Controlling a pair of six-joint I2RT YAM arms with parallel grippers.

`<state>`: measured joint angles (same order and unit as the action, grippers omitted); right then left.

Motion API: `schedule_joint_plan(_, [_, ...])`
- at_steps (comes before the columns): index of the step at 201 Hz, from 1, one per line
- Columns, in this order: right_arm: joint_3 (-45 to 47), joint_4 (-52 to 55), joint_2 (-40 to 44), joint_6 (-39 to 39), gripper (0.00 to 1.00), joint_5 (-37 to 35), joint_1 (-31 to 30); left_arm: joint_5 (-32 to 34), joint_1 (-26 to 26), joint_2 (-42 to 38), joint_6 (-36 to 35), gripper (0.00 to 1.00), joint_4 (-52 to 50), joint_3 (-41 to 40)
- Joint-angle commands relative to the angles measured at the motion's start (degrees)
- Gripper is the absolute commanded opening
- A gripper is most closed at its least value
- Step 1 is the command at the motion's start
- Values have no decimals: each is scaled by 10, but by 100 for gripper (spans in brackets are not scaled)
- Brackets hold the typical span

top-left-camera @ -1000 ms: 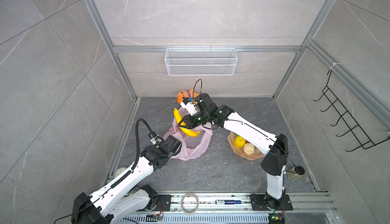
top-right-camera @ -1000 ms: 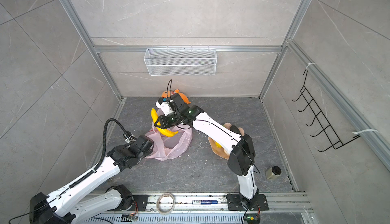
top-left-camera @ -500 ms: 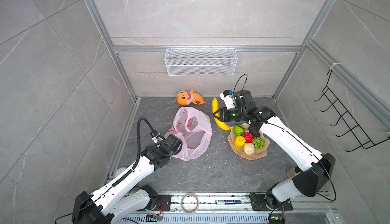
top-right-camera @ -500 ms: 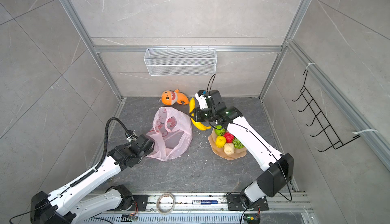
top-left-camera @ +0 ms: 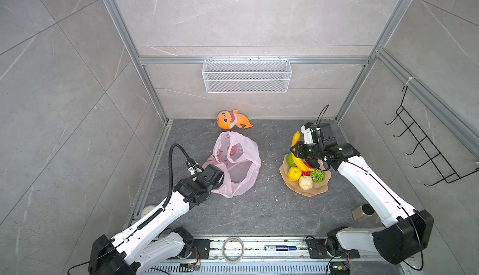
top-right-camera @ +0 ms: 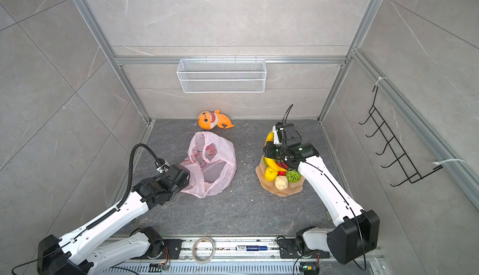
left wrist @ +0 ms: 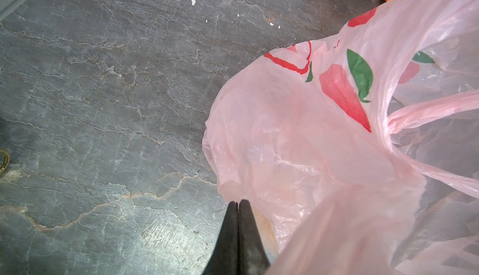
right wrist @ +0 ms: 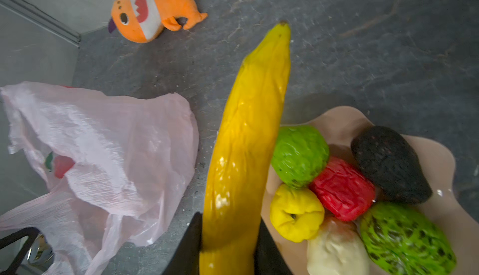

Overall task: Take fruits out of the plastic bag
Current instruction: Place the fruit on the plate.

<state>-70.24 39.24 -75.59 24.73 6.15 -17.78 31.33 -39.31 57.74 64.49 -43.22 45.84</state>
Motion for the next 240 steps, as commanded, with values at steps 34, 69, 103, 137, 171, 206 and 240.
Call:
schedule_joint_plan(34, [71,-2,8,34,26,-22,47,2,3,-2,-11,0,8,6])
schedule_joint_plan(69, [82,-10,-12,37,26,-19,68,2,3,-2,-12,0,8,6])
schedule_joint_plan(103, [84,-16,-42,35,26,-14,82,1,2,-1,-11,0,7,7])
schedule_joint_plan(137, [87,-27,-62,34,27,-15,90,1,3,-3,-8,0,2,7])
schedule_joint_plan(171, [88,-33,-80,32,27,-11,93,1,2,-5,-8,0,-3,8])
schedule_joint_plan(206, [90,-33,-88,27,29,-16,97,3,2,-5,-7,0,-5,8])
schedule_joint_plan(240, [90,-27,-93,22,30,-28,98,2,3,-1,-5,0,-4,8])
